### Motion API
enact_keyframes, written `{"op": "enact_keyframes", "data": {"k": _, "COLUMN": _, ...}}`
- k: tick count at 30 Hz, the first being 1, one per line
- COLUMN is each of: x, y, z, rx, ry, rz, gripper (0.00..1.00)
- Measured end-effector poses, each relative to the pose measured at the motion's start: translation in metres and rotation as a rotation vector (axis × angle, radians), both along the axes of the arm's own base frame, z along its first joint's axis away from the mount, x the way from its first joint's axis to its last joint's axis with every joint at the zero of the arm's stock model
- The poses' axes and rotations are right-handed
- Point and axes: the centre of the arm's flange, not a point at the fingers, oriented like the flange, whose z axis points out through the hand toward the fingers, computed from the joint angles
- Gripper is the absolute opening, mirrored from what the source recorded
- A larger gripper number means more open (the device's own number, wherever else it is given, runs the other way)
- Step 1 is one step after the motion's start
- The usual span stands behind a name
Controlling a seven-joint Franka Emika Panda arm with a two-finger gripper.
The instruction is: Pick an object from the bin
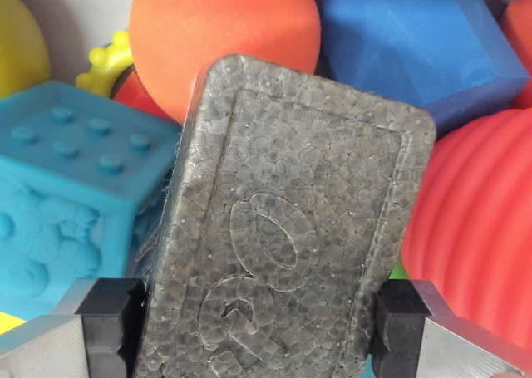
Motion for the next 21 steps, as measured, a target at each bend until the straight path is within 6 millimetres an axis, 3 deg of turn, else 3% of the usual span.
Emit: {"op": "enact_keyframes", "data": {"k": 21, "x": -0.001, "y": 0.0, "z": 0.063, "rx": 0.003, "ry": 0.0, "rz": 0.0, "gripper": 0.0}}
